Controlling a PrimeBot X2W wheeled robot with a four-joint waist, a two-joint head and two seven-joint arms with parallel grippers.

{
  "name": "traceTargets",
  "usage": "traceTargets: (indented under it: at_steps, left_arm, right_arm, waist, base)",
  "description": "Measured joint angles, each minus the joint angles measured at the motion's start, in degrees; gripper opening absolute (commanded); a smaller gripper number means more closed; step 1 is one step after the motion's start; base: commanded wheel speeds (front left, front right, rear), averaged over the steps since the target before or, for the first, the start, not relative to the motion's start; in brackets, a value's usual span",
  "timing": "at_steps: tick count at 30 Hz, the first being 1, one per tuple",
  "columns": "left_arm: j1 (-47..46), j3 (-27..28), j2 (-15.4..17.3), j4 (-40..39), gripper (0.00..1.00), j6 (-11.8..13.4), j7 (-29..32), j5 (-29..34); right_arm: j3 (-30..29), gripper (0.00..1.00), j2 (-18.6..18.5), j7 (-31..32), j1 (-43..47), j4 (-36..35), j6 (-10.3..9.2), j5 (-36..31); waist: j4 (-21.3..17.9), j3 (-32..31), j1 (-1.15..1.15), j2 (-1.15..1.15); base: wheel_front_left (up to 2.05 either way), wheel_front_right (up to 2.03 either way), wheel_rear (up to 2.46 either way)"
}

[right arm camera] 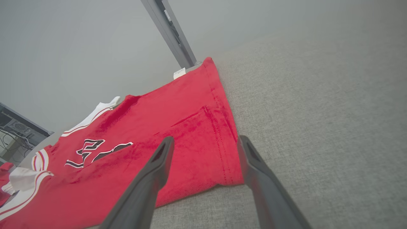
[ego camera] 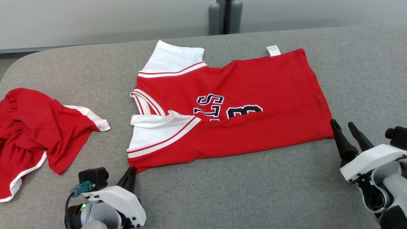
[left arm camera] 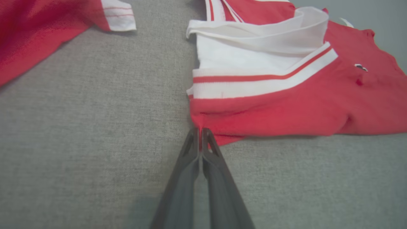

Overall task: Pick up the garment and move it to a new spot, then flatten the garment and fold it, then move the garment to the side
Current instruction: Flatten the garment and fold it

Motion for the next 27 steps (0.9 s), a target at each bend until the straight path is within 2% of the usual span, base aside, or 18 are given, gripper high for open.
traceTargets:
  at_steps: [10, 18, 21, 22, 24, 27]
  left_arm:
    - [-0.53, -0.05, 1.19, -0.26, 0.0, -0.98, -0.93, 0.0]
    - [-1.25, -0.8, 1.32, -0.64, 0.0, -0.98, -0.85, 0.21]
    - [-1.32, -1.16, 1.37, -0.78, 0.0, -0.98, -0.68, 0.36]
    - [-1.32, -1.23, 1.37, -0.8, 0.0, -0.97, -0.68, 0.36]
    - [-1.33, -1.29, 1.4, -0.85, 0.0, -0.96, -0.69, 0.36]
    - [-1.32, -1.35, 1.44, -0.88, 0.0, -0.96, -0.7, 0.36]
  right_arm:
    - [3.92, 1.0, 1.34, -0.2, -5.28, 10.73, 0.0, -8.73]
    - [6.71, 1.0, 3.94, 1.87, -8.81, 17.78, 0.0, -9.64]
    - [7.92, 0.46, 4.28, 1.86, -9.98, 19.73, 0.0, -10.31]
    - [8.04, 0.33, 4.42, 1.78, -10.19, 20.18, 0.0, -10.33]
    - [8.47, 0.0, 4.55, 1.45, -10.46, 20.59, 0.0, -10.33]
    - [8.99, 0.0, 4.64, 1.26, -10.44, 20.8, 0.01, -10.31]
  waist:
    - [0.82, 0.37, 0.0, 0.0]
    - [1.2, 1.31, 0.0, 0.0]
    - [1.47, 1.5, 0.0, 0.0]
    - [1.56, 1.5, 0.0, 0.0]
    - [1.71, 1.44, 0.0, 0.0]
    - [1.81, 1.23, 0.0, 0.0]
  base:
    - [0.0, 0.0, 0.0]
    - [0.0, 0.0, 0.0]
    - [0.0, 0.0, 0.0]
    - [0.0, 0.0, 0.0]
    - [0.0, 0.0, 0.0]
    - [0.0, 0.0, 0.0]
